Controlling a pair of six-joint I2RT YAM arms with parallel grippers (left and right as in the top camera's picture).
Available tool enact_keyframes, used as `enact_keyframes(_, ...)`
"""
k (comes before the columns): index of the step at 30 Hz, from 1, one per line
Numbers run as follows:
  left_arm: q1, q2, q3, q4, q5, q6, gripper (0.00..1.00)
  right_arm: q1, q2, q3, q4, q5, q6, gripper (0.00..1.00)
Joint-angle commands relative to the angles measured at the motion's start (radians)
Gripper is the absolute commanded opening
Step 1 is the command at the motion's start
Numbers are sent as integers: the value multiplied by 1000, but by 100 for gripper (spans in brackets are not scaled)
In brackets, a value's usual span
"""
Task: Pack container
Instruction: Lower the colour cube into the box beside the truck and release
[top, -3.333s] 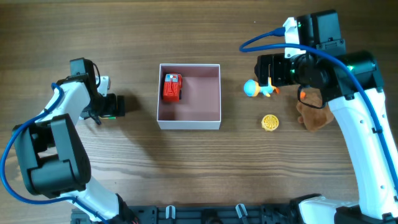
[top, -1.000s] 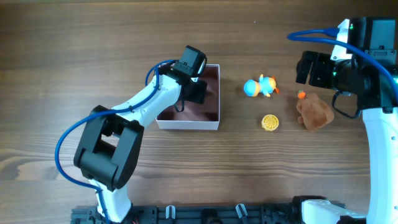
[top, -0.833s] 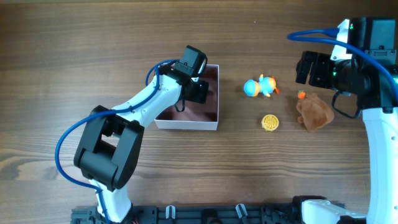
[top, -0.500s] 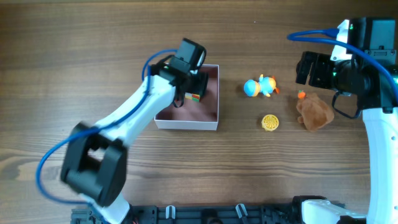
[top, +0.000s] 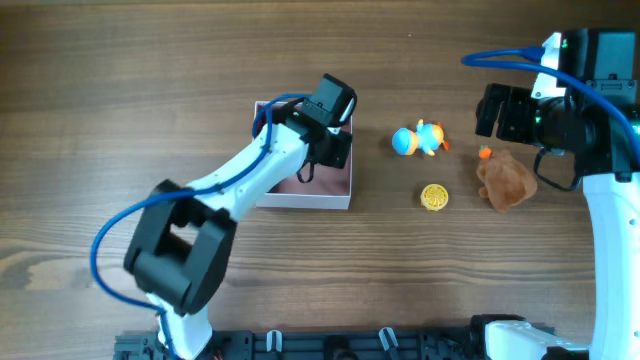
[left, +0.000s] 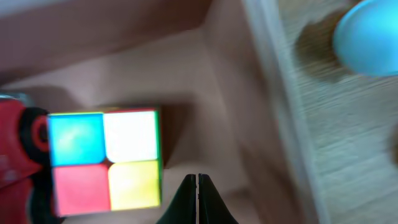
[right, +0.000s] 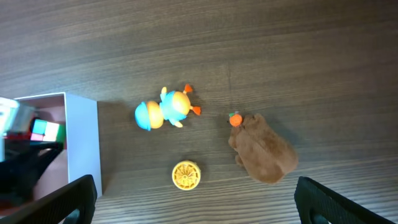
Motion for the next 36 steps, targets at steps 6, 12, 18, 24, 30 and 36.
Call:
enact_keyframes(6, -1, 111, 3, 117, 11, 81, 6, -2, -2, -1, -10, -9, 0, 100)
enact_keyframes(12, -1, 111, 3, 140, -127, 80, 7, -2, -2, -1, -10, -9, -4, 100)
enact_keyframes(18, -1, 111, 3, 140, -241, 80, 11, -2, -2, -1, -10, -9, -4, 100)
enact_keyframes(24, -1, 111, 3, 198, -255, 81, 17, -2, -2, -1, -11, -9, -4, 100)
enact_keyframes(30, -2, 109, 3, 207, -255, 80, 19, -2, -2, -1, -11, -9, -4, 100)
enact_keyframes(36, -12, -21, 3, 162, -260, 81, 39, -2, -2, -1, -18, -9, -7, 100)
